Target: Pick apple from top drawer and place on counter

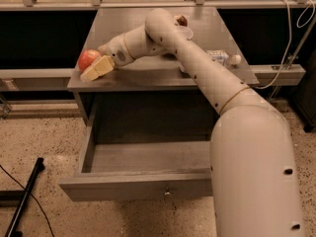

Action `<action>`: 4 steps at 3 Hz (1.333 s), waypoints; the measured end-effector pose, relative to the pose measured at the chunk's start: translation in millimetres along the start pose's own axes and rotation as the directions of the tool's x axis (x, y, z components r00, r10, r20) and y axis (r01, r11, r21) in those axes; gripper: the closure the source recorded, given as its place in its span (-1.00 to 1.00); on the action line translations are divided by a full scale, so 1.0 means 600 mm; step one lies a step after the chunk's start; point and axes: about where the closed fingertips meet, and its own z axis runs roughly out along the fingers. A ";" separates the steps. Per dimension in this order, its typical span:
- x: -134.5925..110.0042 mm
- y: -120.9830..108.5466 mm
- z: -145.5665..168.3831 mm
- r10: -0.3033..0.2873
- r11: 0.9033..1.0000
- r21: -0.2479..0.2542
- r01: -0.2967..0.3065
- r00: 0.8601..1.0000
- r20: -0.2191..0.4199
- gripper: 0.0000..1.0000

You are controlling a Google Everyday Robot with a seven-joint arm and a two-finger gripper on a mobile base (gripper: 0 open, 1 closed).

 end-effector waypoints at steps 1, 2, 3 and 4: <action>-0.013 -0.004 -0.022 -0.051 0.998 0.031 0.052 0.998 -0.029 -1.00; -0.043 -0.018 -0.112 -0.144 0.984 0.096 0.151 0.987 -0.075 -1.00; -0.062 -0.023 -0.233 -0.195 0.973 0.113 0.200 0.979 -0.052 -1.00; -0.064 -0.023 -0.234 -0.196 0.973 0.112 0.201 0.979 -0.052 -1.00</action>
Offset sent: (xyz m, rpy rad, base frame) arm 0.0233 -0.1202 0.1128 -0.1506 -0.3347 -0.0634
